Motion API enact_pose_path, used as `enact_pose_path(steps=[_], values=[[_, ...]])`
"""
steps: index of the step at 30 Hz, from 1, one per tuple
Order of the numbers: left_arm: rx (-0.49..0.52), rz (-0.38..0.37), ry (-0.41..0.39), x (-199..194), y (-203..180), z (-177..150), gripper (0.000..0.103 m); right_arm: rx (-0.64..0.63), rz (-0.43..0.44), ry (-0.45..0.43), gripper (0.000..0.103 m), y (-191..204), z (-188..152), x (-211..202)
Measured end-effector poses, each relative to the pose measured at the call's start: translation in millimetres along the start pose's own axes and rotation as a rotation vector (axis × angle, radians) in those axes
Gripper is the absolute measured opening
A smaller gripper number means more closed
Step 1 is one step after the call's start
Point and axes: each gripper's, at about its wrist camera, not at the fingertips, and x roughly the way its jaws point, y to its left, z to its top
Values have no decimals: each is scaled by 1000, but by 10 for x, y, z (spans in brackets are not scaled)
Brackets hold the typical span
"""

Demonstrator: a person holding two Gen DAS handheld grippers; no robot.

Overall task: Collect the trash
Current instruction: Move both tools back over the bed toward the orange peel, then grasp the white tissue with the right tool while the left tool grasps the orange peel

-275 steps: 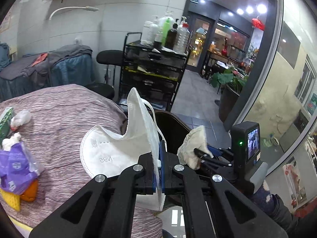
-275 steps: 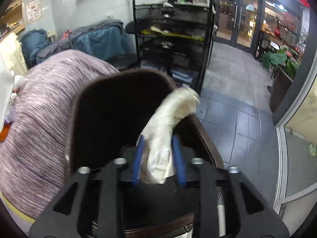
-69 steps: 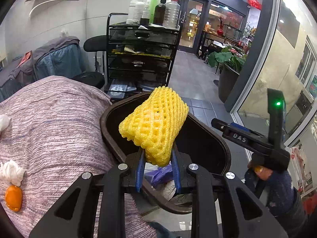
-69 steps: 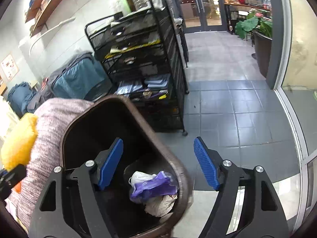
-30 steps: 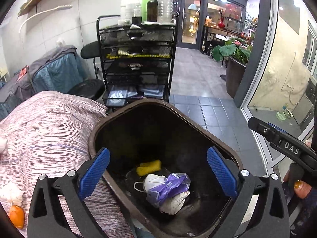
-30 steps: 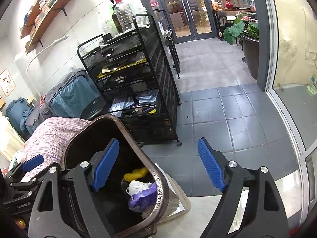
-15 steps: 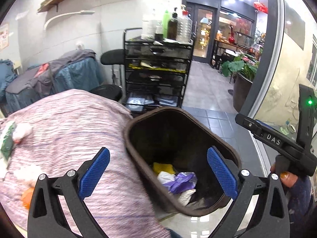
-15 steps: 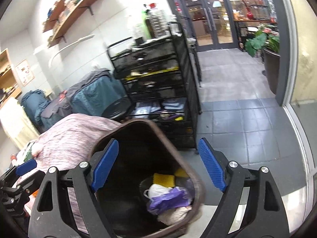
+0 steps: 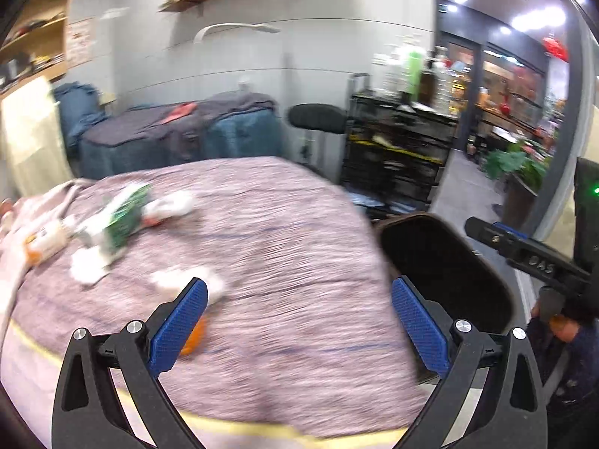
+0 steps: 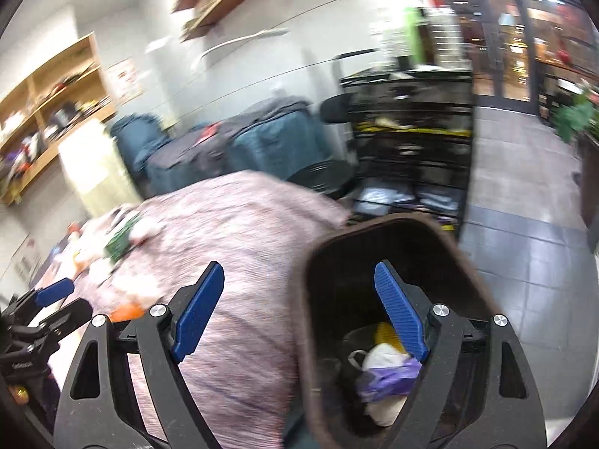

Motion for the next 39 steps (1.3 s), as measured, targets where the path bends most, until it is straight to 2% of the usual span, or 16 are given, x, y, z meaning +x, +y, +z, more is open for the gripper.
enact_pose_path(steps=[7,11,16,24,29,32,34,35,37,39], values=[[-86,127,46,-145,683,-222,97,-125,169,114,82,738,-33,337],[-150,132,84,-227,1110,-389,97,-168,246,205,82,1137,-115,569],[-158,155,127,-239,1414,-537,97,-231,315,281,82,1586,-210,805],[-157,98,200,-32,1515,-621,97,-391,319,407,82,2272,-281,1325],[-114,81,238,119,1444,-594,97,-471,280,481,80,2587,-292,1768],[-90,68,265,205,1400,-565,97,-495,265,536,62,2686,-345,2018],[-71,69,279,258,1370,-542,97,-486,258,552,44,2685,-346,2136],[-59,70,284,292,1352,-525,97,-474,257,550,40,2667,-330,2171],[-32,66,297,372,1309,-484,97,-432,275,534,18,2605,-259,2167],[-6,64,311,457,1268,-442,97,-409,281,494,18,2555,-182,2091]])
